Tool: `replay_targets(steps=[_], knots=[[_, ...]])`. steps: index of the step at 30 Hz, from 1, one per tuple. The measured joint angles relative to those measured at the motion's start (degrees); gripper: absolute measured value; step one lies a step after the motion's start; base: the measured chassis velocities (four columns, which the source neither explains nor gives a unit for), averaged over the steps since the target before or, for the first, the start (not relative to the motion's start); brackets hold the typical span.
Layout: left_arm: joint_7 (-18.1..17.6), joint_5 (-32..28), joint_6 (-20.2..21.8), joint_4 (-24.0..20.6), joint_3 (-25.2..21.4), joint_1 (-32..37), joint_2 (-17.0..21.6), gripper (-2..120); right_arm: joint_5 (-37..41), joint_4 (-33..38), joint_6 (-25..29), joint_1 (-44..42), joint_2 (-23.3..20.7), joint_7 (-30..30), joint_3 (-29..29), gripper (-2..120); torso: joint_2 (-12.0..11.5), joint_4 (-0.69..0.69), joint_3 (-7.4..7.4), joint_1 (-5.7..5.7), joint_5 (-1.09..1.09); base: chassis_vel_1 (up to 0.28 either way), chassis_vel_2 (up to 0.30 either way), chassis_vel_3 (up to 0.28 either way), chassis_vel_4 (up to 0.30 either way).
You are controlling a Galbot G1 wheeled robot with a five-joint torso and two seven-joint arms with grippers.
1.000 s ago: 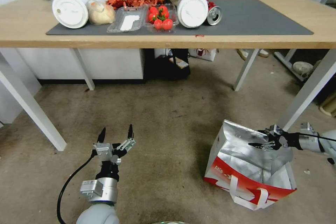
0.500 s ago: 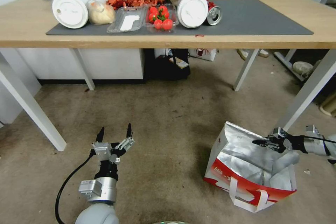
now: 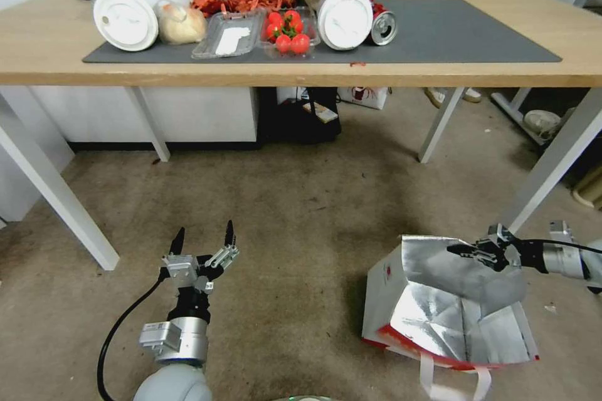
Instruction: Pick up the food delivery bag from the floor and place it on the table.
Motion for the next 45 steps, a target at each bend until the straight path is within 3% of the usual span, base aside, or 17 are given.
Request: replay_targets(steps=[11, 21, 28, 36, 45], knots=[[-0.1, 0.0, 0.1, -0.3, 0.1, -0.2, -0.1, 100, 11.2, 9.7, -7.6, -6.2, -5.8, 0.9, 3.3, 0, 0.0, 0.0, 0.0, 0.0, -0.01, 0.0, 0.0, 0.0, 0.0], [-0.2, 0.1, 0.2, -0.5, 0.2, -0.3, -0.1, 100, 19.5, 17.1, -10.7, -13.0, -9.5, 3.7, 7.5, 0, 0.0, -0.01, 0.0, 0.0, 0.0, 0.0, 0.0, 0.0, 0.0], [-0.3, -0.2, 1.8, -1.3, 0.1, -0.1, 0.1, 100, 31.5, 22.9, -13.9, -14.7, -13.2, 5.5, 8.1, 0, 0.0, 0.0, 0.0, 0.0, -0.01, 0.0, 0.0, 0.0, 0.0], [-0.5, -0.7, 2.3, -1.8, -0.2, -0.1, 0.3, 100, 40.5, 25.5, -15.9, -14.7, -16.4, 6.3, 8.1, 0, 0.0, 0.0, 0.0, 0.0, -0.01, 0.0, 0.0, 0.0, 0.0], [-0.9, -1.1, 4.0, -2.3, -0.2, -0.4, 0.5, 100, 43.7, 26.5, -17.5, -15.2, -17.2, 4.2, 8.1, 0, 0.0, 0.0, 0.0, 0.0, -0.01, 0.0, 0.0, 0.0, 0.0]])
